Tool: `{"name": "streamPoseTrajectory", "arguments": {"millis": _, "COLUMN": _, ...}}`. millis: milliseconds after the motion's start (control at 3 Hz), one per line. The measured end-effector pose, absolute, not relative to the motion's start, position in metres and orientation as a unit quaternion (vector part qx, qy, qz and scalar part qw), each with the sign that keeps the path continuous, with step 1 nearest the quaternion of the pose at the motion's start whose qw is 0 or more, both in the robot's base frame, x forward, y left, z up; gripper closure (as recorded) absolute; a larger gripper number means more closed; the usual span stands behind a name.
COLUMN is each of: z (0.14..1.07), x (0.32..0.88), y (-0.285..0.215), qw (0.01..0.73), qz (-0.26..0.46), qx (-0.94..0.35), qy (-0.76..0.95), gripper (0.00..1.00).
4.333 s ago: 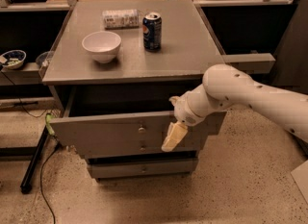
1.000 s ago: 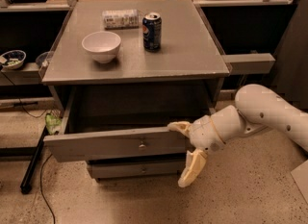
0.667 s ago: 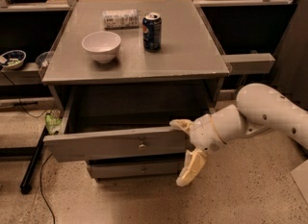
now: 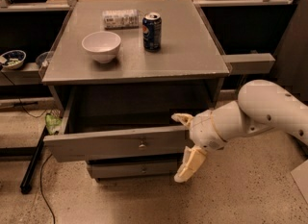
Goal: Open top drawer
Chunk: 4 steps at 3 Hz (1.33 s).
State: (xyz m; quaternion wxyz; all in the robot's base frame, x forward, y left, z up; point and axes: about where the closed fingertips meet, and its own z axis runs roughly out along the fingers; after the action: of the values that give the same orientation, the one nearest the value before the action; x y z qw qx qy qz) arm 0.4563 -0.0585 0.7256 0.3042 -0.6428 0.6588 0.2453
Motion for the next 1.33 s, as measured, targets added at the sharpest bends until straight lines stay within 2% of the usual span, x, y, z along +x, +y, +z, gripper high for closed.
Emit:
{"name": "streamPoseTrajectory", "arguments": {"millis": 667, "z": 0.689, "x": 0.484, "y": -0.045, "qw": 0.277, "qz": 0.246, "qx": -0.643, "qy": 0.670, "gripper": 0.00}}
{"name": "streamPoseTrajectory", "arguments": {"millis": 1333, "z": 0.691, "x": 0.478, "y": -0.044, "qw": 0.272, "qz": 0.251, "qx": -0.647, "qy": 0.666, "gripper": 0.00}}
